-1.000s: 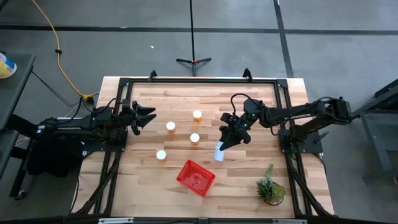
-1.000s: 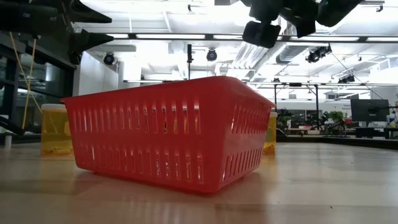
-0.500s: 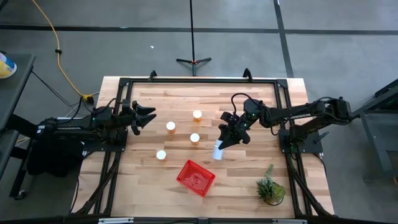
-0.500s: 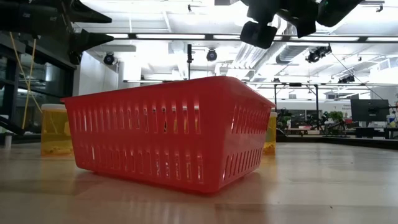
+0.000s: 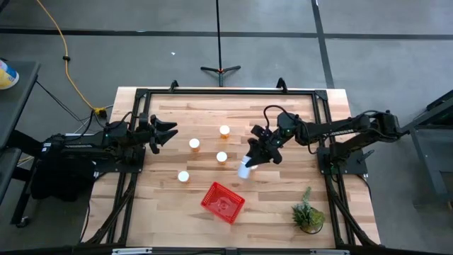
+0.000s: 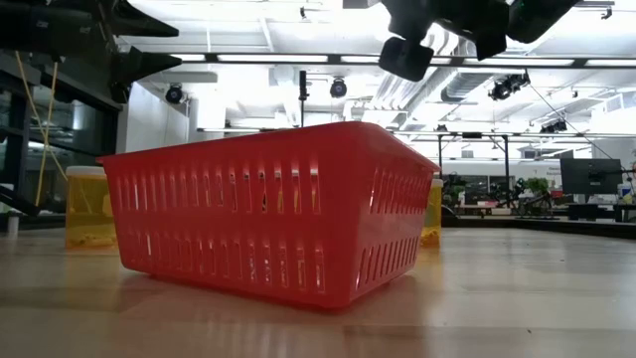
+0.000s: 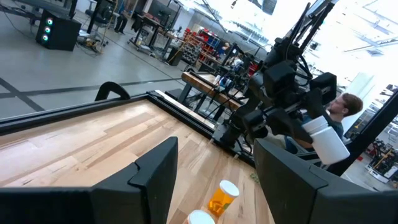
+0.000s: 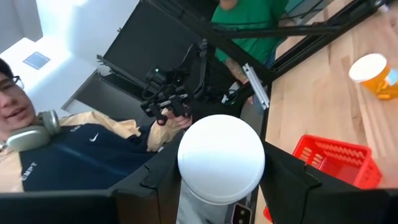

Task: Pick and place pill bottles into a basket
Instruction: Put the white pill bottle into the red basket

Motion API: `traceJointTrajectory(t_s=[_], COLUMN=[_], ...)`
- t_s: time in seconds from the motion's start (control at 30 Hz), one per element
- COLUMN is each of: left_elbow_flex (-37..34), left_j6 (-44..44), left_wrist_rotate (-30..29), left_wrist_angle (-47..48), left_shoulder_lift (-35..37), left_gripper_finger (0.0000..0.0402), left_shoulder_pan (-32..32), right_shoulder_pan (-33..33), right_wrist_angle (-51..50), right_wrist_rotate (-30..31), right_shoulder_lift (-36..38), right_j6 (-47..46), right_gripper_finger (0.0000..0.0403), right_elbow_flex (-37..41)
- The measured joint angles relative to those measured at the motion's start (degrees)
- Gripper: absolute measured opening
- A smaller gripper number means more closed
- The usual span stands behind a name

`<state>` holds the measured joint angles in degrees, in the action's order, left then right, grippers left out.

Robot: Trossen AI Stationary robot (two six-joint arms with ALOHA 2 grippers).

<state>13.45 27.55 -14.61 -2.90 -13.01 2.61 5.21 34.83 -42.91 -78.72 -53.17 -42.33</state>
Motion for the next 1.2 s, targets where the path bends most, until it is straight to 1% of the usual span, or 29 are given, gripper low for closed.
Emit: traceJointTrajectory(t_s=[0.3,0.47,0.63,0.7,0.77,0.87,0.93,1.1,1.13,1.2], left_elbow_flex=[0.0,0.0,0.0,0.0,0.0,0.0,0.0,0.0,0.0,0.0], left_j6=[0.0,-0.39,-5.65,-7.52,-9.39,-11.57,-12.57,-12.73,-12.75,-12.74], left_wrist_rotate=[0.0,0.15,4.29,5.09,5.07,5.18,6.87,13.34,14.27,14.24], left_wrist_angle=[0.0,0.02,0.08,0.42,1.12,1.73,1.8,3.26,3.56,3.56], left_shoulder_lift=[0.02,0.02,0.02,0.02,0.02,0.15,0.17,0.17,0.15,0.15], left_gripper_finger=[0.0243,0.0243,0.0243,0.0236,0.0219,0.0175,0.0137,0.0029,0.0022,0.0025], left_shoulder_pan=[0.02,0.0,0.0,-0.01,-0.01,0.0,0.0,0.0,0.0,-0.02], right_shoulder_pan=[0.0,0.0,0.0,-0.01,0.0,0.0,-0.01,0.0,0.0,-0.02], right_wrist_angle=[0.04,0.09,0.11,0.11,0.11,0.11,0.11,0.11,0.11,0.11], right_wrist_rotate=[5.0,6.26,6.71,6.8,6.82,6.82,6.82,8.05,8.19,8.88], right_shoulder_lift=[-0.02,-0.02,-0.02,-0.02,-0.02,-0.02,-0.04,-0.04,-0.04,-0.04], right_j6=[4.23,5.57,5.82,5.86,5.84,5.84,5.98,7.5,7.93,8.5], right_gripper_finger=[0.017,0.017,0.017,0.017,0.017,0.017,0.017,0.017,0.017,0.017], right_elbow_flex=[0.0,0.01,0.02,0.01,0.02,0.01,0.01,0.0,0.0,0.0])
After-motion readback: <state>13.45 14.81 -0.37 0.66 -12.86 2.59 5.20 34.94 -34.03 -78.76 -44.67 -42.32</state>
